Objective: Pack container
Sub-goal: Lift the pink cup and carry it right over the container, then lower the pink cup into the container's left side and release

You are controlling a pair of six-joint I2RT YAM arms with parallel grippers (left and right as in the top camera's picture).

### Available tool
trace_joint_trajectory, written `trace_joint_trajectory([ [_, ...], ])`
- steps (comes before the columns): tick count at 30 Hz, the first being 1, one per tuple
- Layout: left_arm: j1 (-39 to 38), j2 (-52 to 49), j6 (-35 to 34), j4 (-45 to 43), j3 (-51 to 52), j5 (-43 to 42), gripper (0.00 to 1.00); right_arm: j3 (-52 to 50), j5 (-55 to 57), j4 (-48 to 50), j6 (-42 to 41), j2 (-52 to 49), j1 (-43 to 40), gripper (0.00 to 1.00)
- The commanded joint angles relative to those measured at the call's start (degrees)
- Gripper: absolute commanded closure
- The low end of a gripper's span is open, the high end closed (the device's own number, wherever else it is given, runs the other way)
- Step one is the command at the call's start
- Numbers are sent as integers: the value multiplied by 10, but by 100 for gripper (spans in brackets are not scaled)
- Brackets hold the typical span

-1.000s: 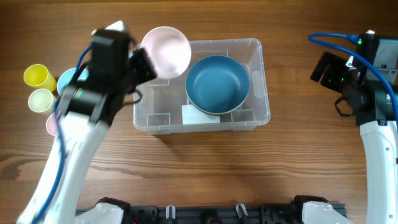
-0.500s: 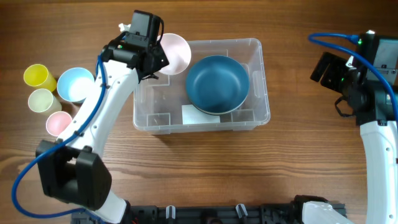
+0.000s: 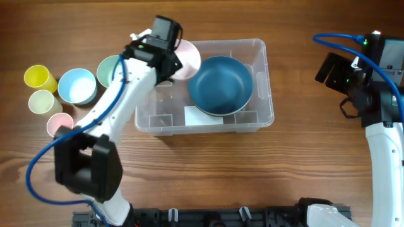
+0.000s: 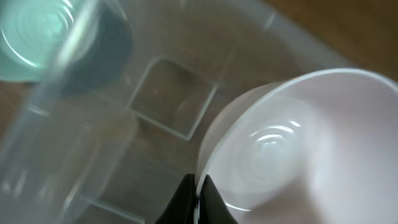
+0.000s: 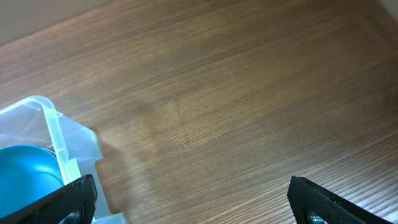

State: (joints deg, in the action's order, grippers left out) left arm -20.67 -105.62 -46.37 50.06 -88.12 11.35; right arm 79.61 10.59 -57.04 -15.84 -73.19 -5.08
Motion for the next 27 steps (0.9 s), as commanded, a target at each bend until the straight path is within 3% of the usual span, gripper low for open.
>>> trace_joint_trajectory([
  [1,-5,-29,-52,9,-10,22,96,6,10,0,-8,-5,-1,0],
  [27,30,-31,-75,21,-1,22,96,6,10,0,-8,-5,-1,0],
])
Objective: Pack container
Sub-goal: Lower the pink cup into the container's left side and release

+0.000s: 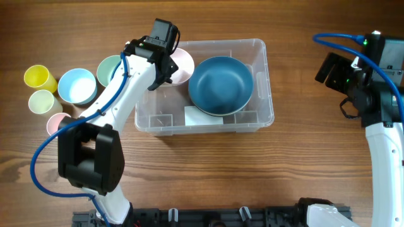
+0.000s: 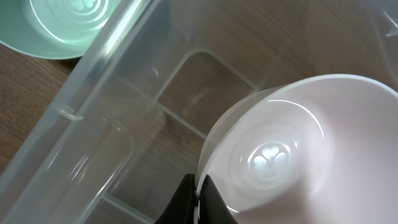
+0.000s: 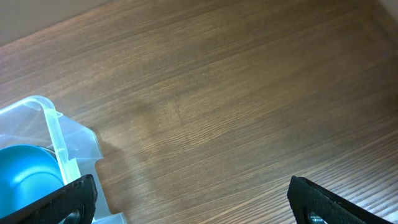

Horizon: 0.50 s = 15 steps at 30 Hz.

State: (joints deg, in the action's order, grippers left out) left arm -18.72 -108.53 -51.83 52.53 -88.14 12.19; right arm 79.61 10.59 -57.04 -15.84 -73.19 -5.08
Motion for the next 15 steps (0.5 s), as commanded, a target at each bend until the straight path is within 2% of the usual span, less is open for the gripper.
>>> trace_joint_trajectory([
  [1,10,-2,-23,-3,0,14,95,6,10,0,-8,-5,-1,1],
  [5,10,-2,-23,-3,0,14,74,6,10,0,-9,-5,-1,0],
  [7,10,-2,-23,-5,0,14,68,6,10,0,-8,-5,-1,0],
  [15,19,4,-13,-14,-1,14,66,6,10,0,-8,-5,-1,0],
])
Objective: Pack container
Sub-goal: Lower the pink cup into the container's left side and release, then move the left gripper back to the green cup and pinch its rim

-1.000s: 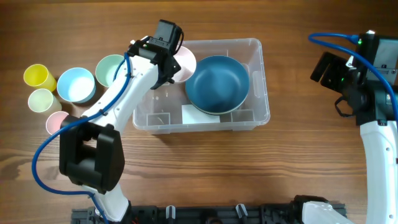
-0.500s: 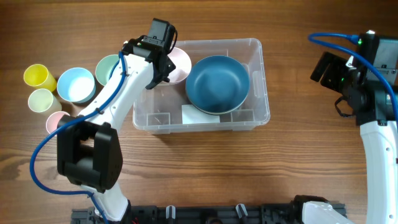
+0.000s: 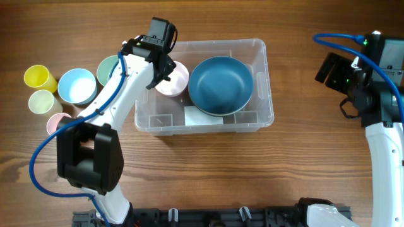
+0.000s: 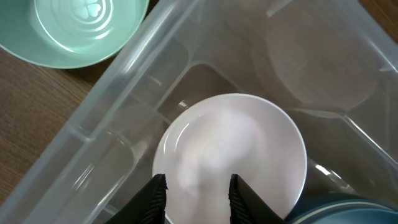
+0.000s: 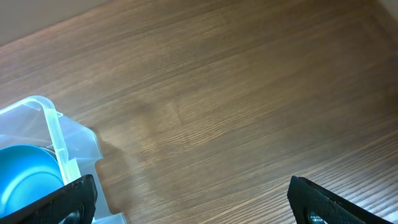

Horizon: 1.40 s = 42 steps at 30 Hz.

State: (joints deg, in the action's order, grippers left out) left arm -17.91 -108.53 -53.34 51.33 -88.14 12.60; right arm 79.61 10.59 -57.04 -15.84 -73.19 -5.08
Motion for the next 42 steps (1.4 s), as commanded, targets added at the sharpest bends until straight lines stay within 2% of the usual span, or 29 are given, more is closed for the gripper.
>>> trace_joint_trajectory([
  [1,14,9,6,0,-2,10,66,6,10,0,-9,-5,-1,0],
  [7,49,72,6,21,-2,10,67,6,10,0,-8,-5,-1,0],
  [13,120,165,6,63,-2,10,67,6,10,0,-9,-5,-1,0],
  [18,170,200,6,90,-2,-12,63,6,10,0,-8,-5,-1,1],
  [21,174,195,5,99,-1,-12,45,6,10,0,-8,-5,-1,1],
  [24,176,181,-2,97,4,-12,39,6,10,0,-8,-5,-1,0],
  [27,185,162,-35,95,15,-21,28,6,10,0,-8,-5,-1,0],
  [34,226,90,-41,54,35,-116,28,6,10,0,-8,-5,-1,0],
  [42,245,15,-42,13,36,-141,31,6,10,0,-8,-5,-1,0],
])
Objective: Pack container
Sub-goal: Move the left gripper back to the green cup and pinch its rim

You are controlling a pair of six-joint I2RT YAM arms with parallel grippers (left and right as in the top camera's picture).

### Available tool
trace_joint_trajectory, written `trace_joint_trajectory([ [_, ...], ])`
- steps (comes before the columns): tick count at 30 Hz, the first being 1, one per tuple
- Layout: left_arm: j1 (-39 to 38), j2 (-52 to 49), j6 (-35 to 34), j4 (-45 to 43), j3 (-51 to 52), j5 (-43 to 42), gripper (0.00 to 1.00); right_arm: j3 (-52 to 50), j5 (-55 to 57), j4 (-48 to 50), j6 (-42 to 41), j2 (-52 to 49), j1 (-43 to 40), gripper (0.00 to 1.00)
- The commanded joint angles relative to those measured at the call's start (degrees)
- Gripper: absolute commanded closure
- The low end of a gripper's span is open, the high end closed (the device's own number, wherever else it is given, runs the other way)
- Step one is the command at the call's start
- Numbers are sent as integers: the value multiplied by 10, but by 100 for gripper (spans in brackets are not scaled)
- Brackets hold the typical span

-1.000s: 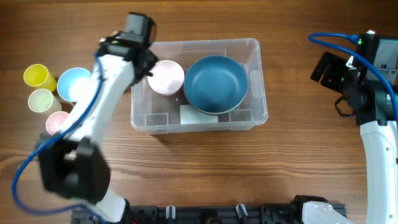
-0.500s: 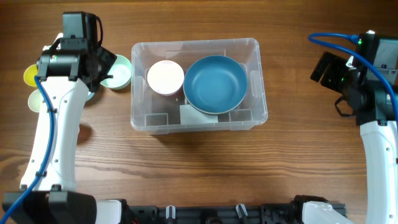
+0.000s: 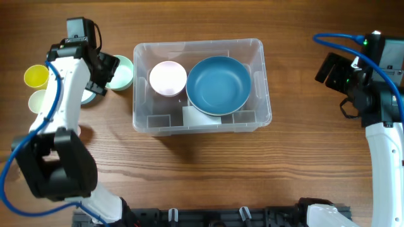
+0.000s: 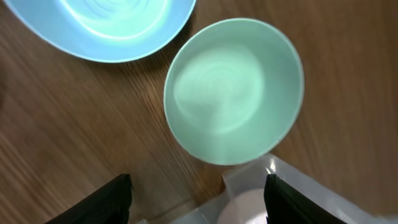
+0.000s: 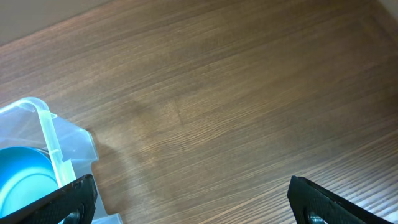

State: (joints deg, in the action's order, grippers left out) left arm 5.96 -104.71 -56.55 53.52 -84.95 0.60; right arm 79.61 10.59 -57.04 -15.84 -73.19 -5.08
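The clear plastic container (image 3: 264,94) sits mid-table holding a large dark blue bowl (image 3: 219,86) and a small pink bowl (image 3: 167,78) at its left end. Just left of the container stands a mint green bowl (image 3: 121,72) (image 4: 233,90). My left gripper (image 3: 104,70) (image 4: 198,202) hangs open and empty over the table beside the green bowl, the container's corner (image 4: 261,180) under it. A light blue bowl (image 4: 106,25) lies further left. My right gripper (image 5: 193,199) stays open over bare wood right of the container.
At the far left are a yellow cup (image 3: 36,76) and a pale green cup (image 3: 39,101), partly hidden by the left arm. The right arm (image 3: 379,120) stands at the table's right edge.
My left gripper has left the pink bowl in the container and moved left, out of the container, to hang wide open beside the green bowl. The container sits slightly shifted.
My left gripper first held the pink bowl by its rim above the container's left end, then lower inside it. It then stood open with the bowl resting in the container. Now it is outside, over the green bowl. The right arm never moved.
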Motion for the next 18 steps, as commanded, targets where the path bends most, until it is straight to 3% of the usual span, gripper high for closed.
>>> trace_joint_trajectory([
  [1,6,-31,-9,-11,4,-21,31,6,10,0,-8,-5,-1,0],
  [8,9,-83,-10,-27,5,-30,33,6,10,0,-9,-5,-1,0],
  [18,14,-122,-27,-48,6,-37,43,6,10,0,-8,-5,-1,0],
])
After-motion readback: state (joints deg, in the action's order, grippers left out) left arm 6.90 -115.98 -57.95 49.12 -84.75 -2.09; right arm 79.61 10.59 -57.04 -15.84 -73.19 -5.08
